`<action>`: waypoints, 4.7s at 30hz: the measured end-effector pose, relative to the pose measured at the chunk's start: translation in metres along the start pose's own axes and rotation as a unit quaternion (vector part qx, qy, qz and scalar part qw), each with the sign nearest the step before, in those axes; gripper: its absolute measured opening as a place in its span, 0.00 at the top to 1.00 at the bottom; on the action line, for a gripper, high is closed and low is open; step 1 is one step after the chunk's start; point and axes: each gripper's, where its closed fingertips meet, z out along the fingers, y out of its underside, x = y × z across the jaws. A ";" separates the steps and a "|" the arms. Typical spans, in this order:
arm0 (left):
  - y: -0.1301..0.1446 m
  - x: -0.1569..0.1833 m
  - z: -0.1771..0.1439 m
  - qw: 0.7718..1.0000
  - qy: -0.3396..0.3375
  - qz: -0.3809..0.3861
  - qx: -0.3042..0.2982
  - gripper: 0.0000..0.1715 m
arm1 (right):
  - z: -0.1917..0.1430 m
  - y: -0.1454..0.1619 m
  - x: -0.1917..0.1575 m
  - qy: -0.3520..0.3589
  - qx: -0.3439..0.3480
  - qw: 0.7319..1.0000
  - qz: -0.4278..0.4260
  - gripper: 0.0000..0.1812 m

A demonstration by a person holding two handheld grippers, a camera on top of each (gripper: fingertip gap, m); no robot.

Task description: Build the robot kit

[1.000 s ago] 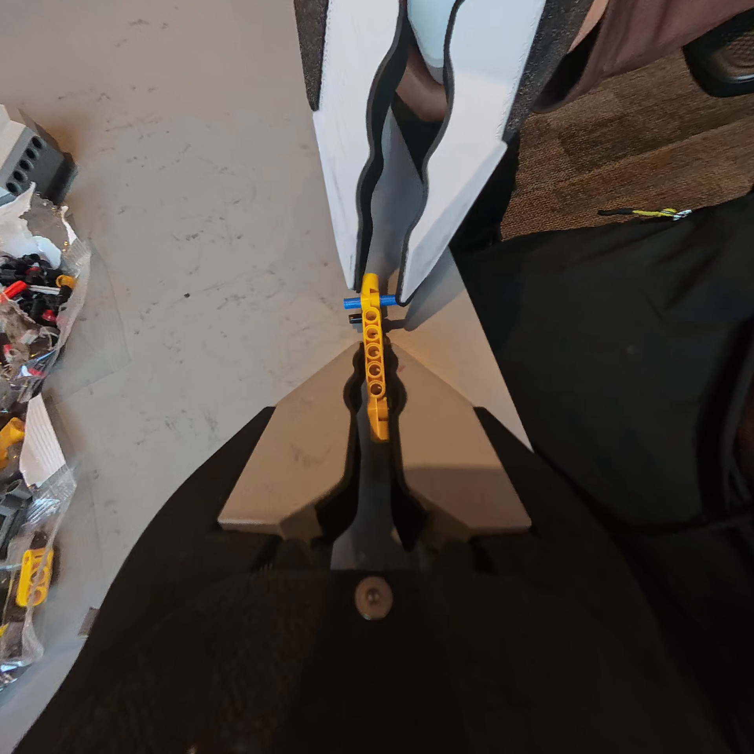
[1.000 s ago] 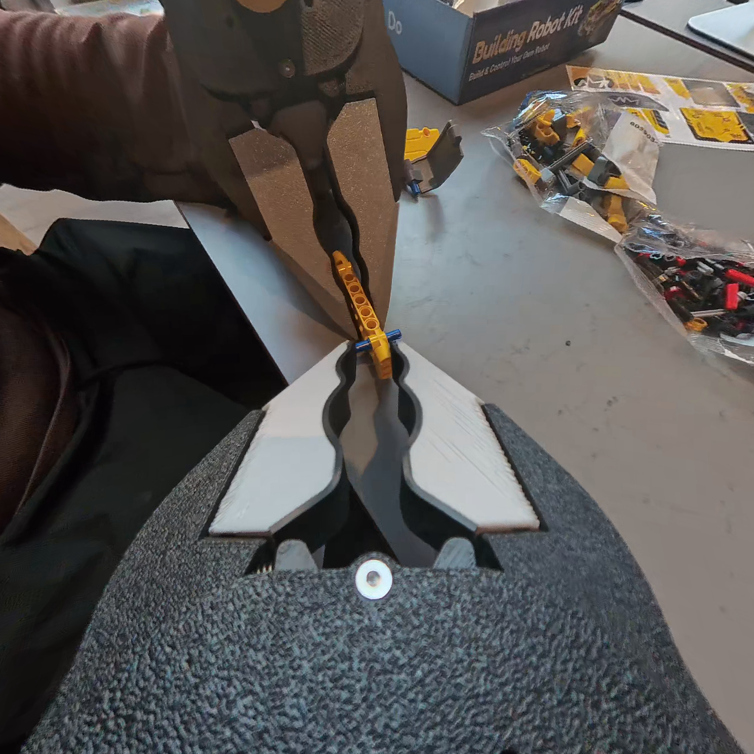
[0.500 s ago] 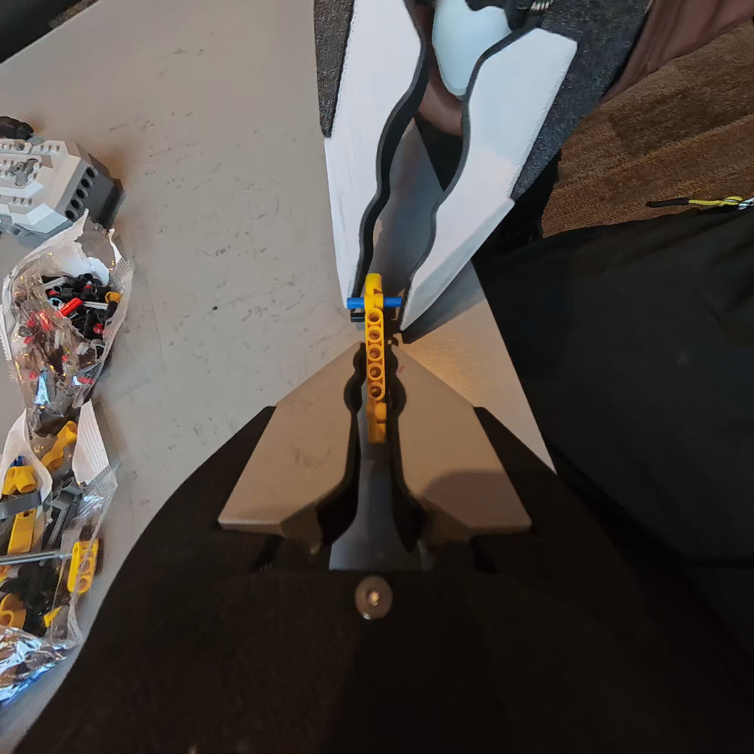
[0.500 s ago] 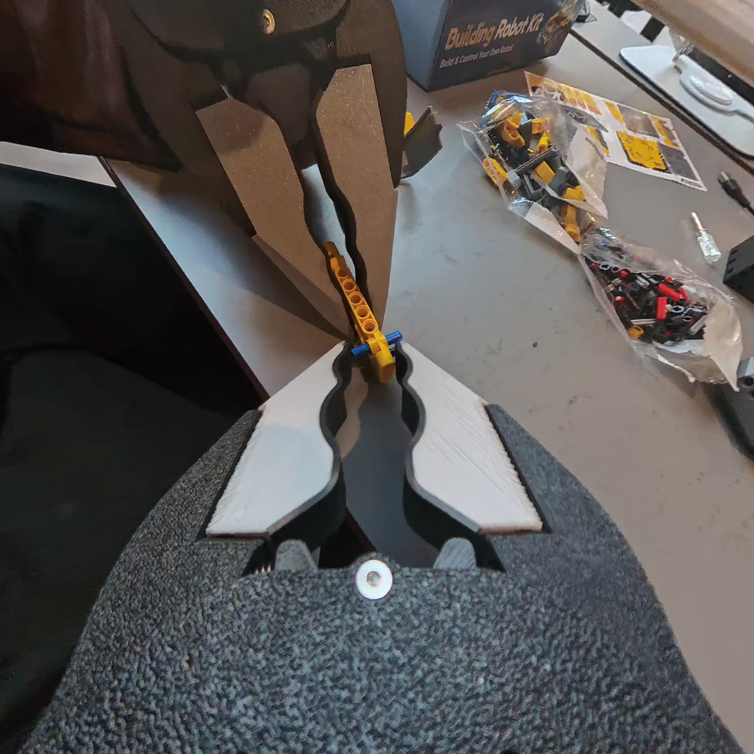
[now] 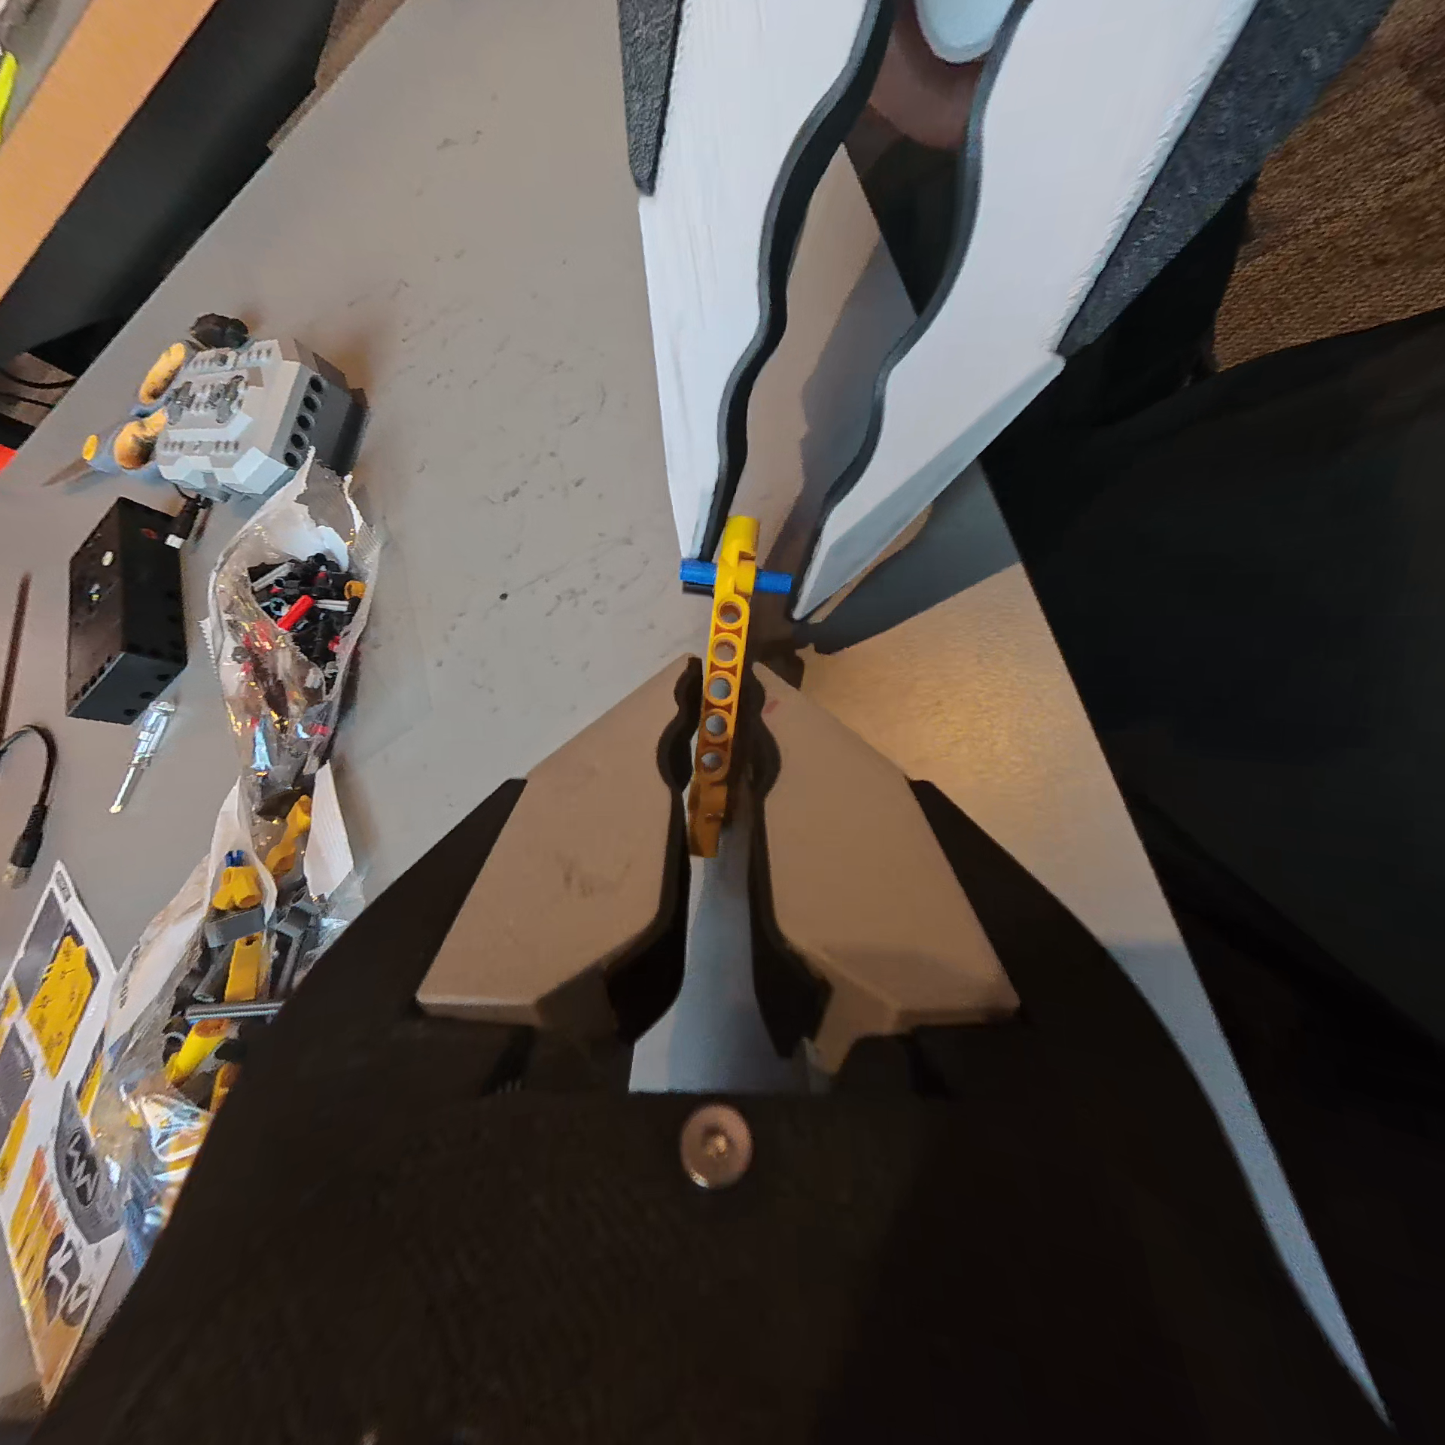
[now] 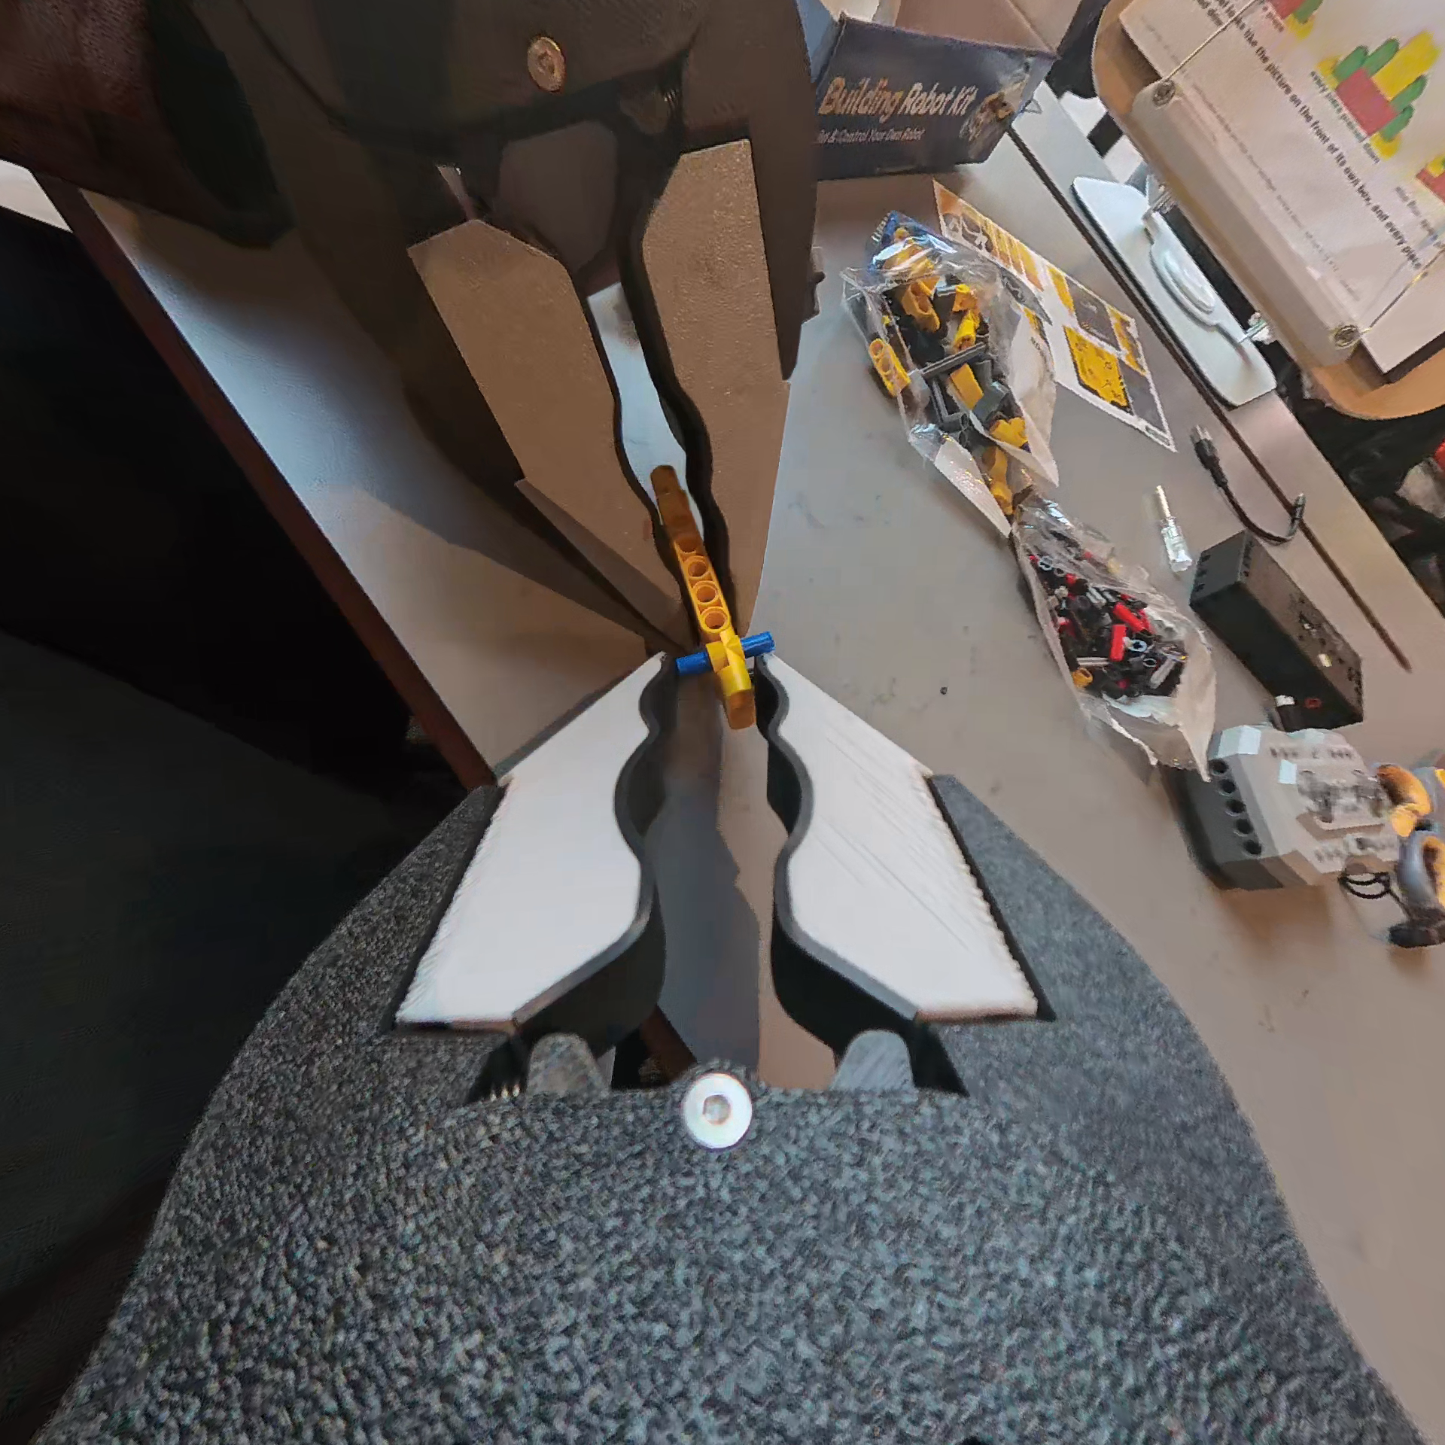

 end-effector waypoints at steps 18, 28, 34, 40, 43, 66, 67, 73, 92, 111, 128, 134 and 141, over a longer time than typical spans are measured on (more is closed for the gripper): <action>0.008 -0.020 0.000 0.998 -0.066 0.008 -0.024 0.91 | -0.004 -0.002 0.003 0.075 -0.032 0.992 -0.093 0.95; 0.028 -0.035 -0.006 0.994 -0.096 -0.025 -0.051 0.95 | -0.001 0.010 0.002 0.095 -0.077 0.983 -0.134 1.00; 0.027 -0.032 -0.009 0.995 -0.093 0.012 -0.040 0.97 | -0.009 0.008 0.012 0.089 -0.050 0.993 -0.061 0.97; 0.014 -0.020 -0.016 0.982 -0.127 0.139 -0.011 0.97 | -0.015 0.009 0.021 0.006 0.003 0.990 0.144 0.84; 0.004 -0.029 -0.023 0.960 -0.192 0.203 -0.005 0.97 | -0.016 0.007 0.015 -0.067 0.027 0.971 0.227 0.79; -0.012 0.014 -0.048 0.965 -0.230 0.122 0.014 0.86 | -0.011 0.019 0.030 0.022 -0.017 0.981 0.191 0.85; -0.011 0.023 -0.052 0.969 -0.219 0.111 0.018 0.86 | -0.010 0.018 0.033 0.039 -0.020 0.981 0.189 0.85; 0.009 0.028 -0.068 0.974 -0.216 0.065 -0.004 0.87 | 0.012 0.018 0.035 0.089 -0.079 0.978 0.169 0.85; 0.026 0.012 -0.066 0.966 -0.251 0.034 -0.055 0.91 | 0.032 0.000 0.017 0.053 -0.047 0.980 0.187 0.85; 0.031 -0.001 -0.075 0.967 -0.249 -0.038 -0.037 0.91 | 0.033 -0.002 0.022 0.058 -0.025 0.978 0.200 0.82; 0.040 -0.007 -0.072 0.971 -0.204 -0.117 -0.039 0.91 | 0.031 -0.005 0.010 -0.024 -0.006 0.977 0.213 0.76; 0.037 -0.009 -0.077 0.969 -0.215 -0.114 -0.025 0.91 | 0.027 -0.012 0.011 -0.023 0.010 0.975 0.219 0.75; 0.040 -0.013 -0.082 0.966 -0.210 -0.148 -0.016 0.88 | 0.016 -0.024 0.021 -0.013 0.047 0.972 0.231 0.74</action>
